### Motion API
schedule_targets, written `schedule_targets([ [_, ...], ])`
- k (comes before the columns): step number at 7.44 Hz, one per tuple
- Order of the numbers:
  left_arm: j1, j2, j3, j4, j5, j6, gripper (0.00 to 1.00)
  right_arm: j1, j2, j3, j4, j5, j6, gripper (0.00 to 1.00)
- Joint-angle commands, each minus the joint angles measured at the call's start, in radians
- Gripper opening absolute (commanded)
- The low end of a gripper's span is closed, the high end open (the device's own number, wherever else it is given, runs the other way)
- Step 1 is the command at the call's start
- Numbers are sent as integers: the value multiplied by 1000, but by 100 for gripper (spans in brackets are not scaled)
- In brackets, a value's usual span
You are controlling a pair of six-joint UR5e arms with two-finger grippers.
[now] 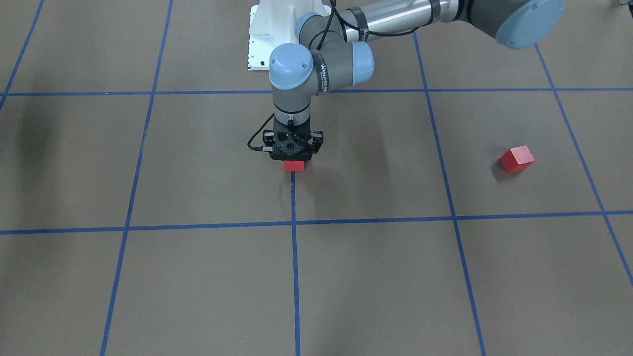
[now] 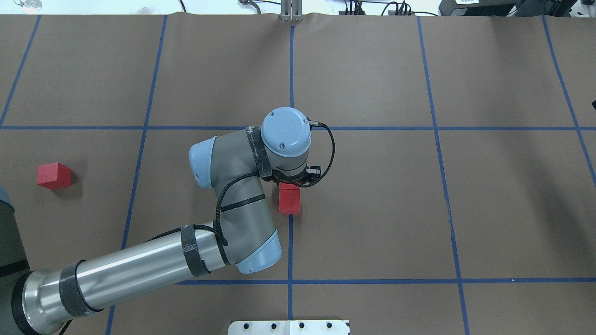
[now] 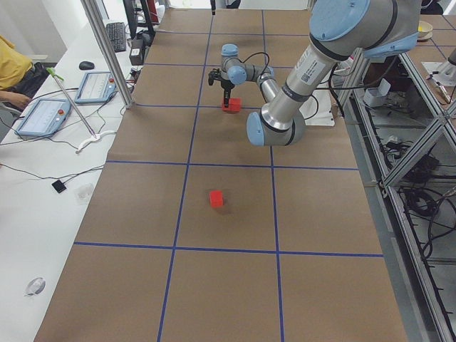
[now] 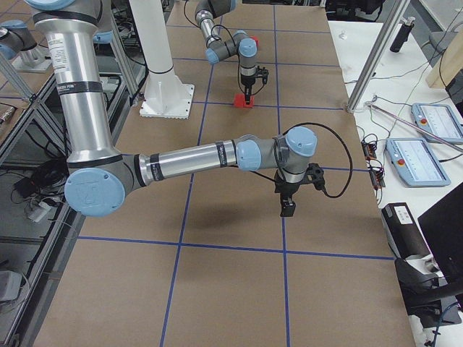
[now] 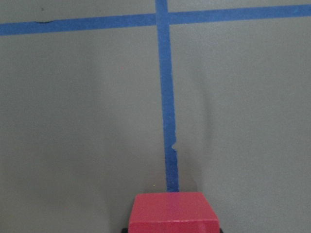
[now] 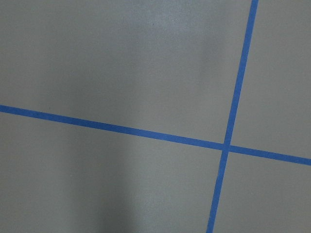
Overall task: Form red blocks into L shape at center
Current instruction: 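Hold the placed cube against the center cube with the left gripper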
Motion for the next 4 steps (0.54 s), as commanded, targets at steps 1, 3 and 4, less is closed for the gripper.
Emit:
schedule_targets([
  [1,2,0,0,0,0,1,11,1,0,0,0,1,0,99],
  [3,2,1,3,0,0,1,14,-1,0,0,0,-1,0,99],
  [4,2,1,3,0,0,1,18,1,2,0,0,1,2,99],
])
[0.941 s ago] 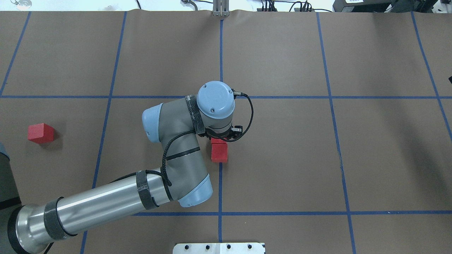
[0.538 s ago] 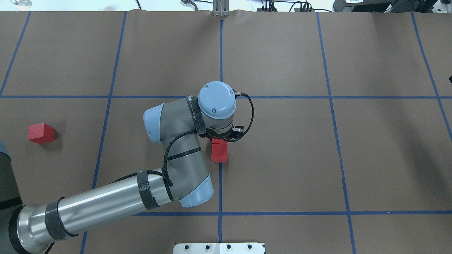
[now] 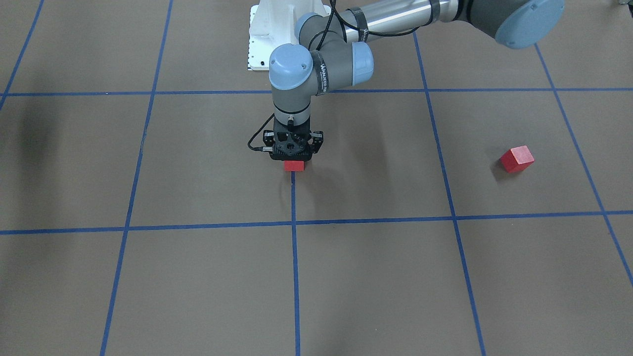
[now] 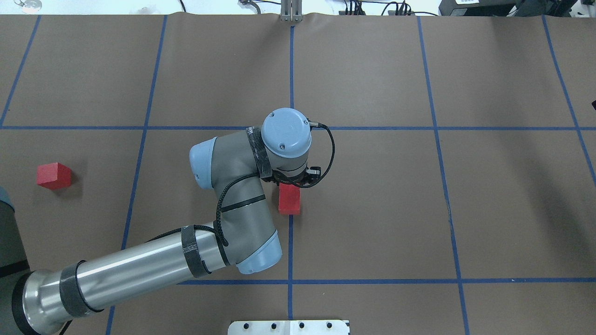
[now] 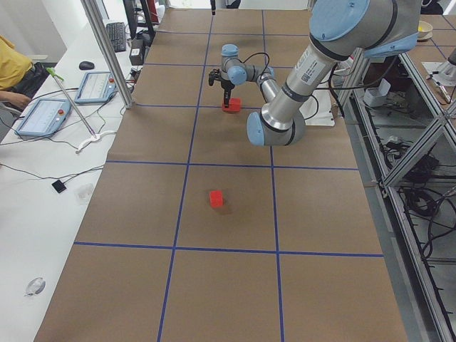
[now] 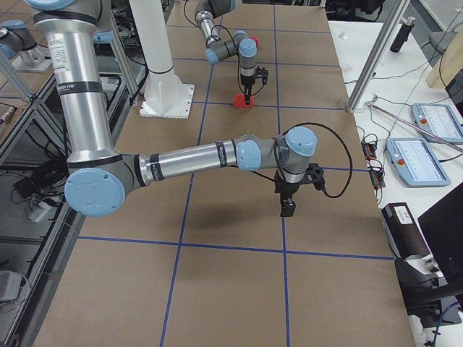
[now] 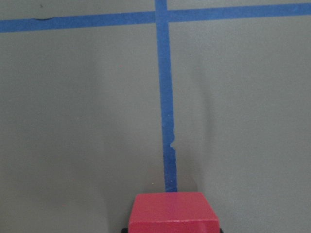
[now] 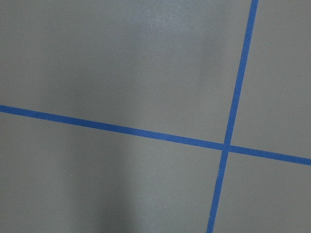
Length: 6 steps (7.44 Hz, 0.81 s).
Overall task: Form red blocks into L shape at center
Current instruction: 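Hold the placed cube against the center cube with the left gripper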
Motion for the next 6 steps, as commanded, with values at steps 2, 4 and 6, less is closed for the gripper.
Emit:
schedule_targets([
  [2,0,0,1,0,0,0,24,-1,1,0,0,1,1,99],
  [4,0,0,1,0,0,0,26,-1,1,0,0,1,1,99],
  [6,2,0,1,0,0,2,28,0,1,0,0,1,1,99],
])
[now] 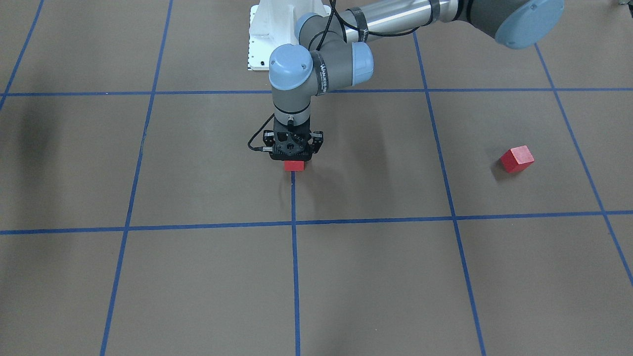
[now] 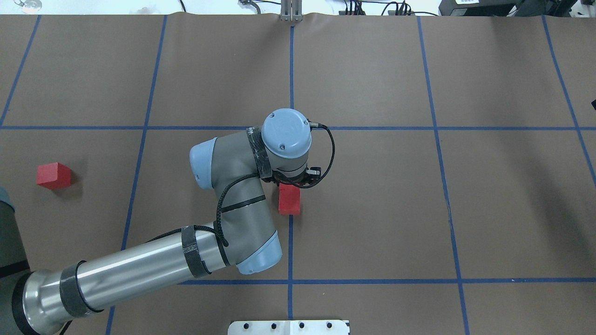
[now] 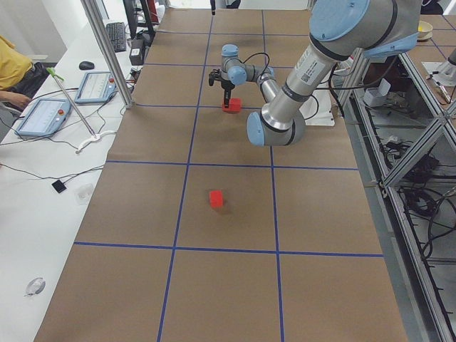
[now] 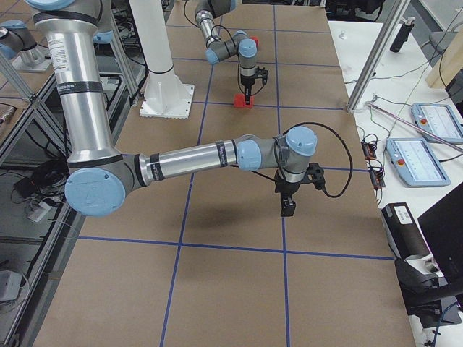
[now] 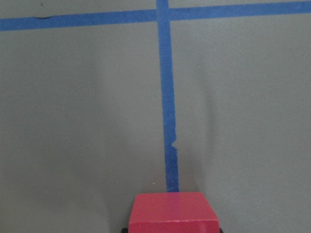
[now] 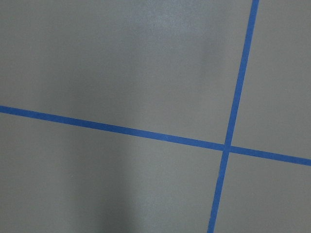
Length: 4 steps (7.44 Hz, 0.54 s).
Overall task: Form red blocks into L shape at center
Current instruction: 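Hold the placed cube against the center cube with the left gripper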
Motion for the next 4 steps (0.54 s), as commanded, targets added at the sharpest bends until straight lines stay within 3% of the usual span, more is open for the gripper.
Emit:
schedule_targets([
  [1,1,0,0,1,0,1,29,0,0,0,0,0,0,99],
  [4,1,0,0,1,-2,1,41,1,0,0,0,0,0,99],
])
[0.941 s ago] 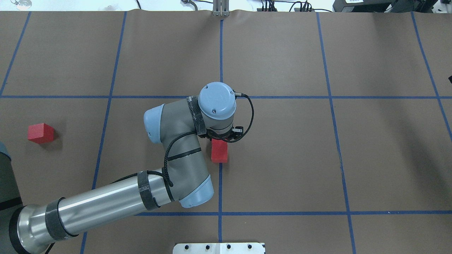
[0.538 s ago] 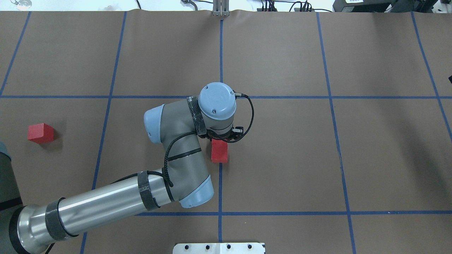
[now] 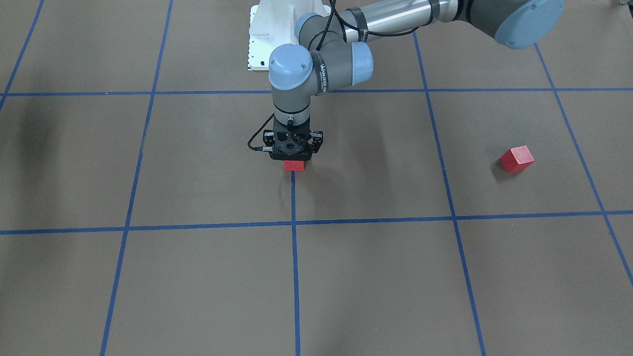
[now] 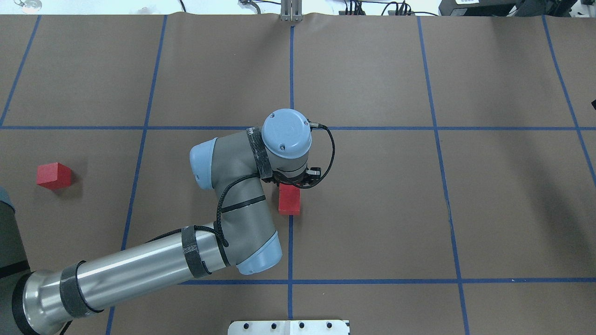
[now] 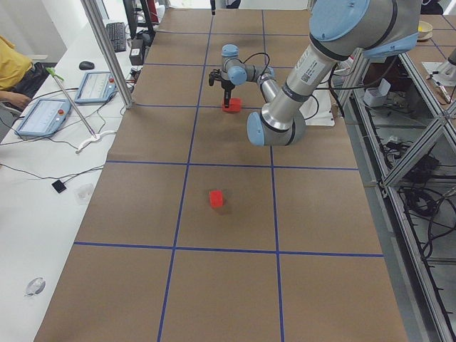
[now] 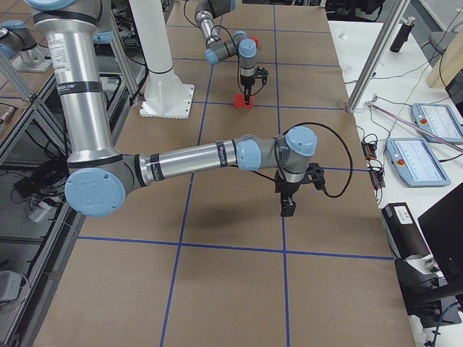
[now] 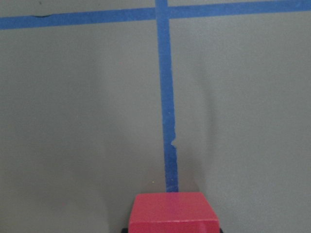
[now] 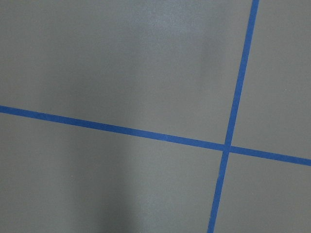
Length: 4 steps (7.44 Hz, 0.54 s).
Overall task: Form red blocks into L shape at center
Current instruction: 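Hold the placed cube against the center cube with the left gripper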
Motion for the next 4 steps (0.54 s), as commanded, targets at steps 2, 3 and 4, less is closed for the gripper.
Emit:
schedule_targets([
  [2,0,0,2,0,-1,0,50,-1,0,0,0,0,0,99],
  [3,0,0,0,0,0,0,52,0,0,0,0,0,0,99],
  [4,0,0,0,0,0,2,55,-1,0,0,0,0,0,99],
])
